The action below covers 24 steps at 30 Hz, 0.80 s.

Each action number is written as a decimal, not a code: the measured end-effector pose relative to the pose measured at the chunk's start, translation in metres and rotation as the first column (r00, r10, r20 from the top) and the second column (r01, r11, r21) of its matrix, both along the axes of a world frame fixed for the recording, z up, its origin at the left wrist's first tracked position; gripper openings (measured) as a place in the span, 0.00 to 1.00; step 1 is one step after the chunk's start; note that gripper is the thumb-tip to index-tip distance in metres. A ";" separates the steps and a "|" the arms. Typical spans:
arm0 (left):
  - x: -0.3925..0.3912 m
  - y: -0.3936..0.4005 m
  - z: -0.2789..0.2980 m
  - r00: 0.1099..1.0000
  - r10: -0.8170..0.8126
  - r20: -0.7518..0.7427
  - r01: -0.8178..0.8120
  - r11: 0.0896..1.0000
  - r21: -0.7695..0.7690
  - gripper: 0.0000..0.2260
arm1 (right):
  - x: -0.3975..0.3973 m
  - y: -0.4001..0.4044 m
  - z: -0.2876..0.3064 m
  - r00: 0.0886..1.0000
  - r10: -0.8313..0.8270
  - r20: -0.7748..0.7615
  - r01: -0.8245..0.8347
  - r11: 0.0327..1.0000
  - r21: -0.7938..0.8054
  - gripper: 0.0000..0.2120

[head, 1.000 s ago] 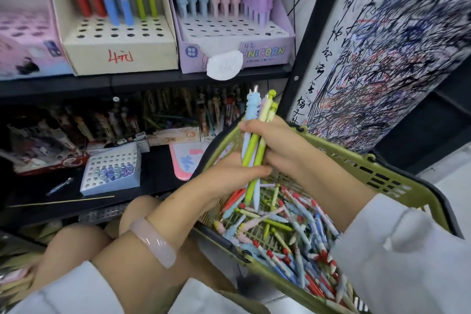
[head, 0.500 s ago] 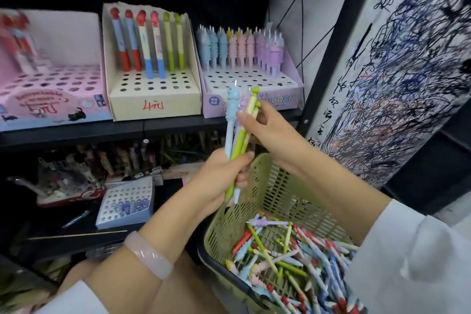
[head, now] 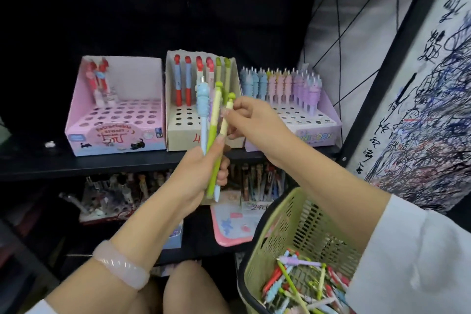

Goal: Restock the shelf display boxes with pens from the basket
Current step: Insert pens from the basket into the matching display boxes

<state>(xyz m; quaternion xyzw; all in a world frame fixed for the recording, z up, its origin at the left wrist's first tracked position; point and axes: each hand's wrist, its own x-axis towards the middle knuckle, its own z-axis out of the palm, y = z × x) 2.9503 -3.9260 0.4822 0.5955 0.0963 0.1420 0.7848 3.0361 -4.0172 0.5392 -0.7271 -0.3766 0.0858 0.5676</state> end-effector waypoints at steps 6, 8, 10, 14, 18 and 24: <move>-0.003 0.045 0.005 0.990 0.143 0.003 -0.143 0.989 -0.047 0.11 | 0.052 0.026 0.047 0.916 -0.385 0.111 0.336 0.889 0.311 0.08; -0.004 0.055 0.003 0.989 0.146 -0.003 -0.146 0.988 -0.043 0.12 | 0.068 0.037 0.050 0.838 -0.456 0.299 0.401 0.887 0.228 0.08; -0.005 0.061 0.000 0.991 0.133 0.000 -0.133 0.990 -0.039 0.13 | 0.079 0.051 0.044 0.792 -0.428 0.435 0.438 0.895 0.083 0.05; -0.007 0.068 -0.005 0.995 0.099 -0.011 -0.099 0.995 0.013 0.14 | 0.091 0.068 0.037 0.749 -0.423 0.510 0.495 0.869 -0.005 0.11; -0.006 0.074 -0.008 0.995 0.097 -0.020 -0.097 0.995 0.025 0.15 | 0.098 0.073 0.042 0.722 -0.375 0.581 0.488 0.872 -0.043 0.14; -0.001 0.074 -0.015 0.998 0.067 0.011 -0.067 0.998 0.018 0.15 | 0.101 0.080 0.043 0.736 -0.335 0.588 0.487 0.865 -0.117 0.13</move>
